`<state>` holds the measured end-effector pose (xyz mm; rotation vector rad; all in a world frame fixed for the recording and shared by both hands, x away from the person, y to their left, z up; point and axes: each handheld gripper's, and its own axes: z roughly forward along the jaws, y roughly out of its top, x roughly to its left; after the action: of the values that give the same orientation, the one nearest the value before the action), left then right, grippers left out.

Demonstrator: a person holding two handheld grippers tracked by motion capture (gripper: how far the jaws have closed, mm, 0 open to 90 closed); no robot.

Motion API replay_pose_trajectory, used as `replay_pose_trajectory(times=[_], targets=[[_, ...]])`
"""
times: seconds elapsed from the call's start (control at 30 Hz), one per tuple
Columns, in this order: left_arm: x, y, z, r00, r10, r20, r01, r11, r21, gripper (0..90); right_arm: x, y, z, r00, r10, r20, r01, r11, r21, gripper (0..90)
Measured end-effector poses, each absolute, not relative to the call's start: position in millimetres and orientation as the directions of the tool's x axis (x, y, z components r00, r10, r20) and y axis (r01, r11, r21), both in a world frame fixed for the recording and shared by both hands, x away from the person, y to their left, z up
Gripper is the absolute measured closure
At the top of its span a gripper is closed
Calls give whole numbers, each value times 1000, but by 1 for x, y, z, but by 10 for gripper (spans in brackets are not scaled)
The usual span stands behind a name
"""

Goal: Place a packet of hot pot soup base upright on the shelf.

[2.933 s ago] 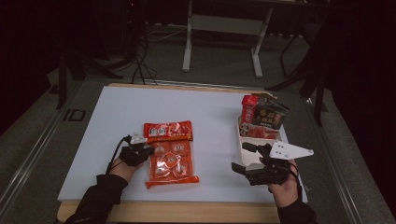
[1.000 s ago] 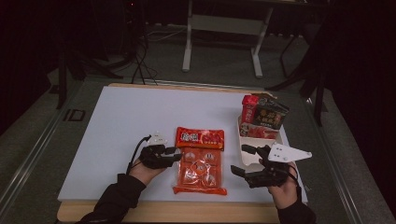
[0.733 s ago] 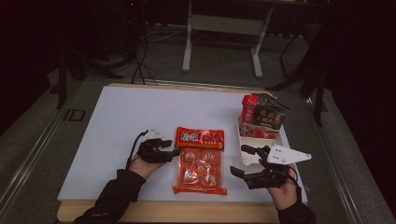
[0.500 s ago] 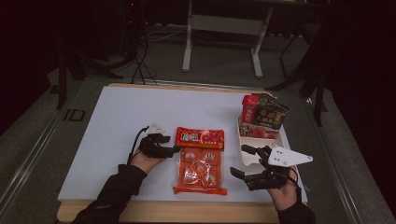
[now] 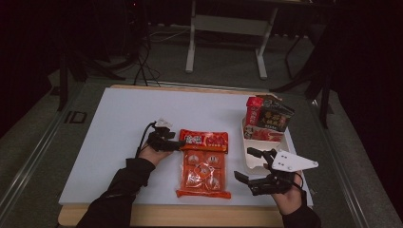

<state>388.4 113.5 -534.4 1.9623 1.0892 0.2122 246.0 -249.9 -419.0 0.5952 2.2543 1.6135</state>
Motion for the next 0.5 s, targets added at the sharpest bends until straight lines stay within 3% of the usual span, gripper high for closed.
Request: replay_pose_trajectory(times=[0.2,0.5], targets=[[401,108,-542,588,777,-224,633,-270,726,398,246,-249,-419,-855,518,-27,138,278,950,106],[412,107,-549,602,747,-282,656,-261,709,480,244,-244,-421,-871,490,-32,142,314,939,107]])
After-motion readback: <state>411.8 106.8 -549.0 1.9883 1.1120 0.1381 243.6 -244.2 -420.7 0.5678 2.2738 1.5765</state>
